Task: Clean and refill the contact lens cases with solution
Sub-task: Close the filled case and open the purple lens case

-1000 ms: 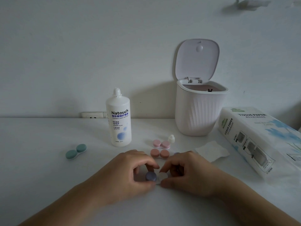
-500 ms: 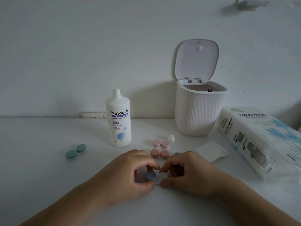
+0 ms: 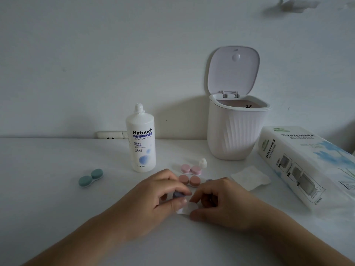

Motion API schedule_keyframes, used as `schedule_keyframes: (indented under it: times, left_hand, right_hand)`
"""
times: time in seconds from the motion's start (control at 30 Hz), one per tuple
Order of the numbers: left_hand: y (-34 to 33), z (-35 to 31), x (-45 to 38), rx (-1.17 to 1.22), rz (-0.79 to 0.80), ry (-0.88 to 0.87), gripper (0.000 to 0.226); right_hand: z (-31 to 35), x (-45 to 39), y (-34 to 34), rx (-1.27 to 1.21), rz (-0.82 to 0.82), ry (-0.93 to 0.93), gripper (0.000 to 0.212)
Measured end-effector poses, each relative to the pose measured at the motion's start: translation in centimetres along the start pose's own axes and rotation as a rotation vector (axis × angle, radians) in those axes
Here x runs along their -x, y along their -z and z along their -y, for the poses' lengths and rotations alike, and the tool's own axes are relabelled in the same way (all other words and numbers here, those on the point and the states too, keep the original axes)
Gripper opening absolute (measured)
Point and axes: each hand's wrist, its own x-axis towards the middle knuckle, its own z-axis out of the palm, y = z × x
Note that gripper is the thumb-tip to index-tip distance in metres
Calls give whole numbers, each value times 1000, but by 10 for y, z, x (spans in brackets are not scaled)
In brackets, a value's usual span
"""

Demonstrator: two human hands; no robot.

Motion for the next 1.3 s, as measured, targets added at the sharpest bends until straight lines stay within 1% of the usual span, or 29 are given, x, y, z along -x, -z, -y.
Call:
schedule_keyframes:
  times: [0.1, 0.2, 0.33, 0.5, 0.6, 0.7, 0.77, 0.87, 0.97, 1.1, 1.17, 1.23, 1.3]
  left_hand:
    - [4, -1, -2, 65, -112, 26, 10]
    - [7, -1, -2, 105, -171, 112, 14]
    - [7, 4, -3, 126, -183, 189, 29]
    - [7, 8, -5, 202, -189, 243, 35]
    - [7, 8, -4, 141, -182, 223, 35]
    - [7, 10, -5, -56, -166, 150, 30]
    - [7, 12, -5, -115, -161, 153, 24]
    - [7, 15, -4, -151, -176, 231, 16]
    - [7, 17, -2, -171, -184, 260, 16]
    - [7, 12, -3, -192, -199, 240, 16]
    - [9, 9, -2, -174, -202, 176, 13]
    - [14, 5, -1, -137, -146, 99, 14]
    - [18, 2, 2, -110, -37, 87, 24]
  right_hand:
    - [0, 0, 0, 15, 0, -1, 33]
    - [0, 0, 1, 21, 14, -1, 35]
    - [1, 0, 2, 33, 13, -6, 33]
    - [2, 0, 2, 41, 24, -14, 32]
    - [2, 0, 2, 40, 25, -12, 32]
    - [3, 1, 2, 36, 25, -13, 30]
    - [3, 1, 2, 32, 26, -14, 31]
    - [3, 1, 2, 30, 17, -11, 34]
    - [3, 1, 2, 33, 18, -8, 34]
    - [3, 1, 2, 36, 21, -6, 38]
    - [2, 1, 2, 35, 19, -2, 39]
    - [2, 1, 1, 41, 9, 10, 37]
    - [1, 1, 1, 51, -1, 20, 38]
